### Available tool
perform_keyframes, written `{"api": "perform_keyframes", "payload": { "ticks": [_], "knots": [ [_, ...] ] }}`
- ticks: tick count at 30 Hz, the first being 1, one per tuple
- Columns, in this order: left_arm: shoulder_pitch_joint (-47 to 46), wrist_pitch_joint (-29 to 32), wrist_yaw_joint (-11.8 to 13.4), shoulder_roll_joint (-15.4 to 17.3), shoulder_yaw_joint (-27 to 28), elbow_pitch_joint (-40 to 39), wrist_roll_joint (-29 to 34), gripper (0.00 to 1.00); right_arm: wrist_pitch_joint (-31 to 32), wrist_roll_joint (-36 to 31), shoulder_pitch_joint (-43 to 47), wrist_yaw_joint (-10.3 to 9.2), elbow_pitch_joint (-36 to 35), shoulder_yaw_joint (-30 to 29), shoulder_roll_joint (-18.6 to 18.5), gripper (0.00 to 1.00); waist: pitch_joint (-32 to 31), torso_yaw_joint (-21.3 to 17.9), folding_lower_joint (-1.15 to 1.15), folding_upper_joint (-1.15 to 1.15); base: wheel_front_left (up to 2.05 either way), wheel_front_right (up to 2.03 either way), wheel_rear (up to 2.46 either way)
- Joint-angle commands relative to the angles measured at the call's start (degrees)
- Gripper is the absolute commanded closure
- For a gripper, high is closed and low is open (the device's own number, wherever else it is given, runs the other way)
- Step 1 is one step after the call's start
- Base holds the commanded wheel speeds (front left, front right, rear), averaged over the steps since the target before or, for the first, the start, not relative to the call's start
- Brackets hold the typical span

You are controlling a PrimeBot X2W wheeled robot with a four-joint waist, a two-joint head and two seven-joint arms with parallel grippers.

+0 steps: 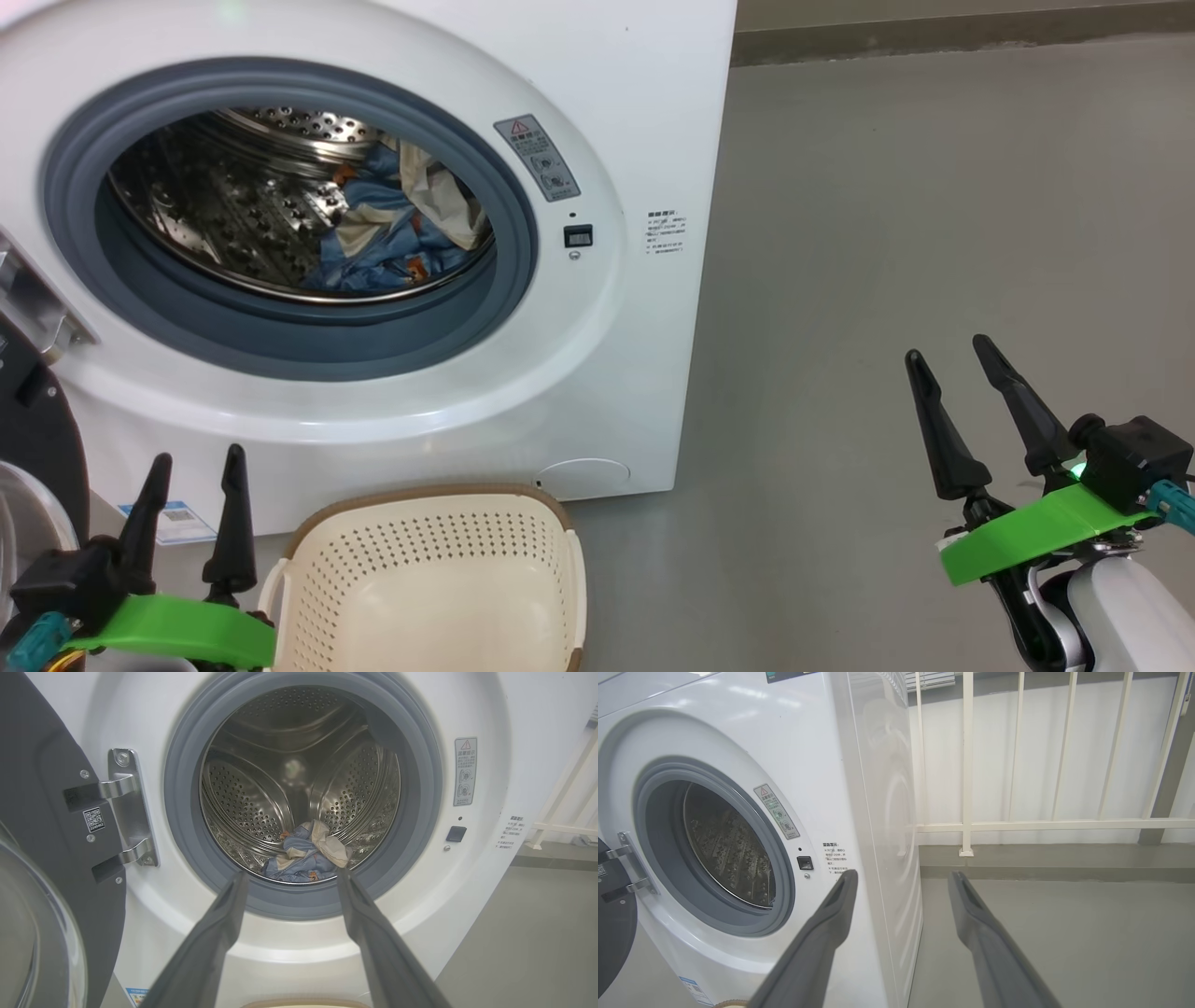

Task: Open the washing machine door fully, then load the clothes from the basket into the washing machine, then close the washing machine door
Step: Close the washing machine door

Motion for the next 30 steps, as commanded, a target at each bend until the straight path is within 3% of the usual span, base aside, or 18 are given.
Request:
{"api": "perform_keyframes", "payload": {
  "ticks": [1,19,30],
  "knots": [
    [-1.03,-0.16,-0.16,1.71,1.92,-1.32,0.05,0.0,-0.28,0.95,-0.06,0.25,-1.07,1.15,-1.09,0.0,-0.05,-0.12,0.0,0.0,0.0,0.0,0.0],
    [-1.3,-0.32,-0.34,1.63,2.35,-1.32,-0.14,0.0,-0.28,1.12,-0.27,0.25,-0.7,1.57,-1.08,0.0,0.04,-0.32,0.0,0.0,-0.08,0.08,0.0],
    [-1.36,-0.36,-0.11,1.45,2.52,-1.66,-0.18,0.0,-0.28,1.12,-0.42,0.25,-0.57,1.24,-1.02,0.0,0.16,-0.32,0.0,0.0,-1.36,1.3,0.06]
  ]
}}
